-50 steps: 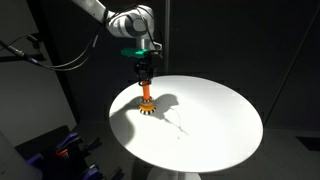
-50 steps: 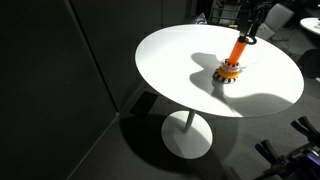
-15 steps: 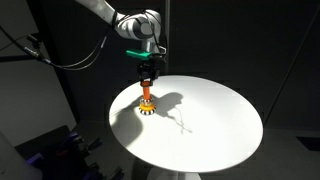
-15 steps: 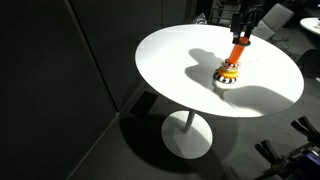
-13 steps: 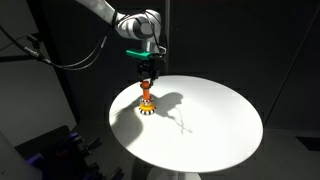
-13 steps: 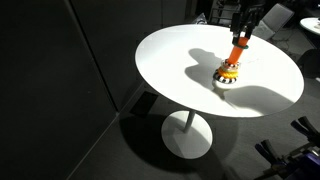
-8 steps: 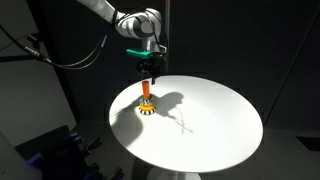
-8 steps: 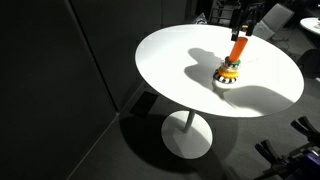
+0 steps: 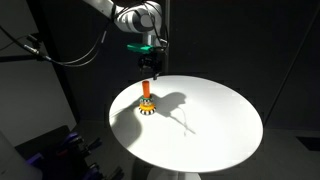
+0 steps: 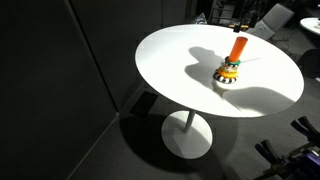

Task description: Place the dark green ring on the stack

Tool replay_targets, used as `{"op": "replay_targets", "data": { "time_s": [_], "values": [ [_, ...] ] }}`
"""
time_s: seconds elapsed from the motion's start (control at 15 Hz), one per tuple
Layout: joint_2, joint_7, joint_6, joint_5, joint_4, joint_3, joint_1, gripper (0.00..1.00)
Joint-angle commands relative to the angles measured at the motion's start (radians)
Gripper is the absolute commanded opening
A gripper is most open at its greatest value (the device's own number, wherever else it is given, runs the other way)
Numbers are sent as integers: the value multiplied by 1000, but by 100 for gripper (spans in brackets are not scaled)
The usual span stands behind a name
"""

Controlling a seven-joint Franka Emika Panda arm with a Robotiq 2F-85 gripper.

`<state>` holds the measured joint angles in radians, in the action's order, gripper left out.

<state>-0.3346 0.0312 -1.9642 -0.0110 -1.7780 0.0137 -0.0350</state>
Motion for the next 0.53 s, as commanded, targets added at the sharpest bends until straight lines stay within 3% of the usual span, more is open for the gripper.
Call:
{"op": "replay_targets", "data": {
  "time_s": [0.0,0.47],
  "values": [
    [58,-38,-52,-8,-43,-6,3,100],
    [37,-22,-50,-2,-19,-4,4,100]
  ]
}}
